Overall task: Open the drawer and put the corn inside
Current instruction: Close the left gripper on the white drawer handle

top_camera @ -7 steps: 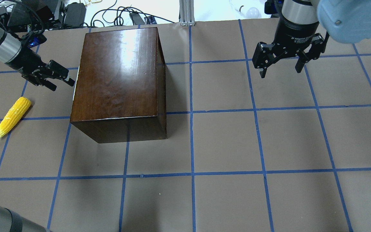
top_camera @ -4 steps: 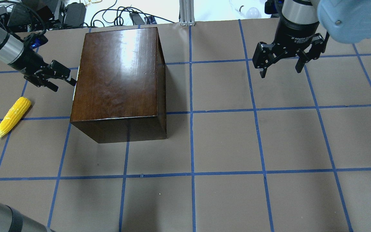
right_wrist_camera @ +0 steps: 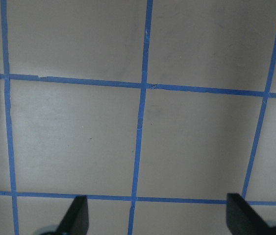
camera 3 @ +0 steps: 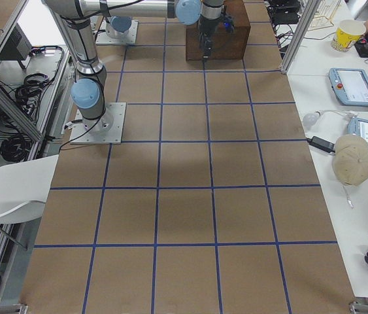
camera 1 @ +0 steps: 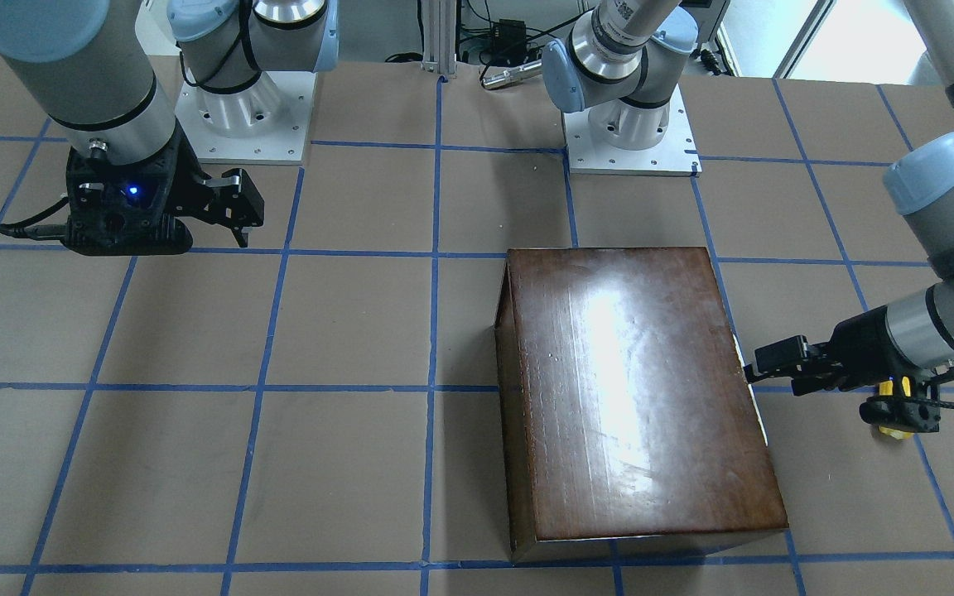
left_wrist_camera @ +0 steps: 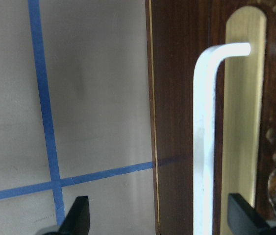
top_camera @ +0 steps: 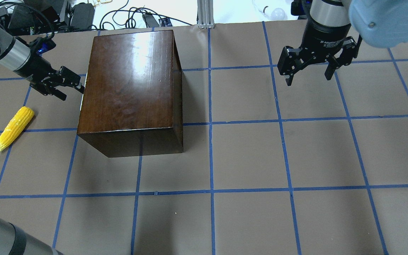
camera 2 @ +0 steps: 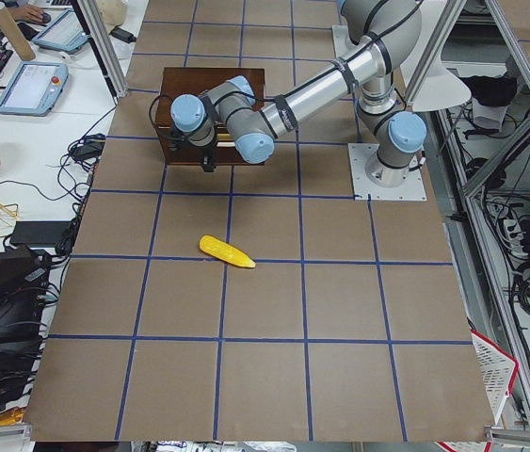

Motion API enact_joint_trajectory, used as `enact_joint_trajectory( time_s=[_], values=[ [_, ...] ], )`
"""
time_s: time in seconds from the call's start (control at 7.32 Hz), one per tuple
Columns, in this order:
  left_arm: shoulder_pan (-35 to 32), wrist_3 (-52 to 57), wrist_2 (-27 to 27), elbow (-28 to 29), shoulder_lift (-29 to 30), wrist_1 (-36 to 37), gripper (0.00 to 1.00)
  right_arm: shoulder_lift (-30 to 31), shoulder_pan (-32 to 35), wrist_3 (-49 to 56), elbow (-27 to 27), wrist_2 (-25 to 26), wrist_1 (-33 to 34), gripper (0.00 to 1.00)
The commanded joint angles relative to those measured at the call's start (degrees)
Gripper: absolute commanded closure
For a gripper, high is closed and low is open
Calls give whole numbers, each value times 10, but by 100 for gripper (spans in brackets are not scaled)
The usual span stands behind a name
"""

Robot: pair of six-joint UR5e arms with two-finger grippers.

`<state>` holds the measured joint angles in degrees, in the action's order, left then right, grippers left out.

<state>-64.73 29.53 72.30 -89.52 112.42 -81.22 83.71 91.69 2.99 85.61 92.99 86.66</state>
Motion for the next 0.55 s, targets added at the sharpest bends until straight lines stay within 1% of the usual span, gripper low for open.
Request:
enact_joint_trajectory(
  time_s=[0.0, 0.41],
  values=[
    [0, -2, -1, 0, 5, 3, 0, 0, 0, 0, 0, 0, 0, 0],
    [0, -6, -1, -3, 12, 3, 0, 0, 0, 0, 0, 0, 0, 0]
  ],
)
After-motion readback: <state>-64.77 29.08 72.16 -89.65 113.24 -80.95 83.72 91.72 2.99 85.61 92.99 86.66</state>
